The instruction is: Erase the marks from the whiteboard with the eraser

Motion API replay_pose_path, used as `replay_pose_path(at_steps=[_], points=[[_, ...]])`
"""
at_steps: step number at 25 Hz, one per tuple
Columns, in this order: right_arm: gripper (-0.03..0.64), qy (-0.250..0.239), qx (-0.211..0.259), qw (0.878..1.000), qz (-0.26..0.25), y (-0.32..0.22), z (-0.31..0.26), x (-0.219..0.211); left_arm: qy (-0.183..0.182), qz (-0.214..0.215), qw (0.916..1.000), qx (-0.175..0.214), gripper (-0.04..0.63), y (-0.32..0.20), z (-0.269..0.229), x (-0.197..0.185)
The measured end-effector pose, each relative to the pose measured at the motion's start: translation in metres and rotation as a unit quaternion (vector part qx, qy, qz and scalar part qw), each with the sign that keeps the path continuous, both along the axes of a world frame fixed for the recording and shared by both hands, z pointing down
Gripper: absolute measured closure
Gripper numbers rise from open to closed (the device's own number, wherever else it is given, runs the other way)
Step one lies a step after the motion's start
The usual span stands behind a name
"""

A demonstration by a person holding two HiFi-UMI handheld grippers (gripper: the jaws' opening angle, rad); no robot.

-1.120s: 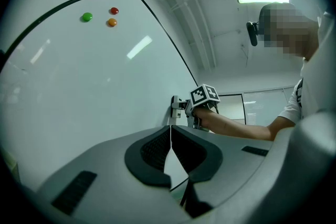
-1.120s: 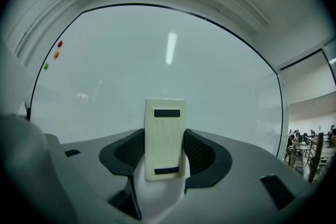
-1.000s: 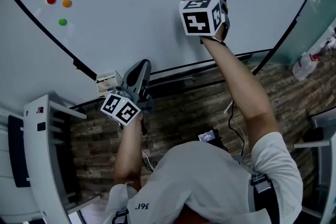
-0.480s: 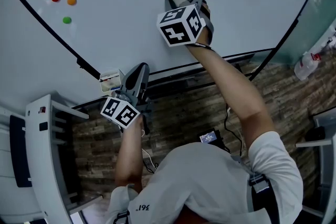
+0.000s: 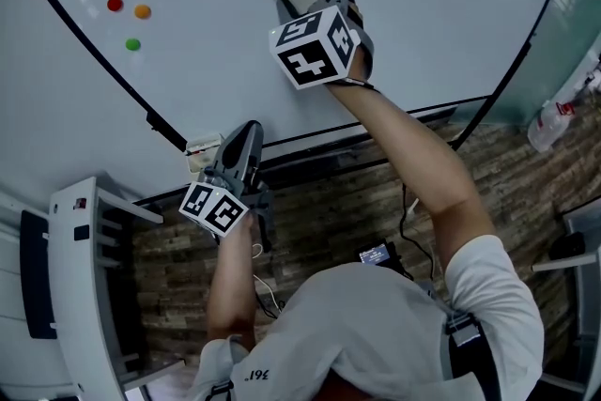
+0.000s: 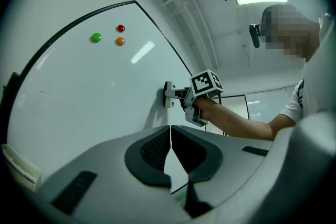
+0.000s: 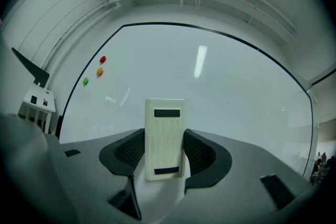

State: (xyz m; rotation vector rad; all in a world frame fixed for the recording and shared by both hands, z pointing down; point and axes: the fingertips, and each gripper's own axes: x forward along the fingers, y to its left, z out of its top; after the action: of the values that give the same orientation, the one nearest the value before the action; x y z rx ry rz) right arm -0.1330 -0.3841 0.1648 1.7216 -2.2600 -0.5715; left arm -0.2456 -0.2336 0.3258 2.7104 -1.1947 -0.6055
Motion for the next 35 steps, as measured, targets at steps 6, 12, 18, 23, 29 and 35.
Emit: replay_pose_path(at_steps=[6, 12, 18, 23, 29, 35], points=[[0.367, -0.003, 0.034, 0.999, 0.003, -0.003, -0.048, -0.005, -0.005, -0.012, 0.9998, 0.012, 0.588, -0.001, -0.015, -0.008], [0.367, -0.005, 0.030, 1.000, 0.003, -0.013, -0.070, -0.011, -0.007, -0.022, 0.9992, 0.031, 0.588, -0.007, -0.035, -0.016], [0.367, 0.001, 0.017, 1.000, -0.001, -0.018, -0.075, -0.011, -0.004, -0.014, 0.9996, 0.023, 0.588, -0.010, -0.027, -0.004], [0.367, 0.012, -0.009, 1.000, -0.014, -0.020, -0.080, -0.006, 0.001, 0.000, 0.9998, 0.020, 0.588, -0.016, -0.026, 0.018], [0.367, 0.004, -0.003, 1.000, 0.001, -0.025, -0.090, 0.028, 0.003, 0.017, 0.9996, 0.020, 0.588, -0.021, -0.025, 0.046], [0.367, -0.008, 0.000, 1.000, 0.015, -0.028, -0.098, 0.070, 0.001, 0.023, 0.9996, 0.018, 0.588, -0.024, -0.026, 0.068]])
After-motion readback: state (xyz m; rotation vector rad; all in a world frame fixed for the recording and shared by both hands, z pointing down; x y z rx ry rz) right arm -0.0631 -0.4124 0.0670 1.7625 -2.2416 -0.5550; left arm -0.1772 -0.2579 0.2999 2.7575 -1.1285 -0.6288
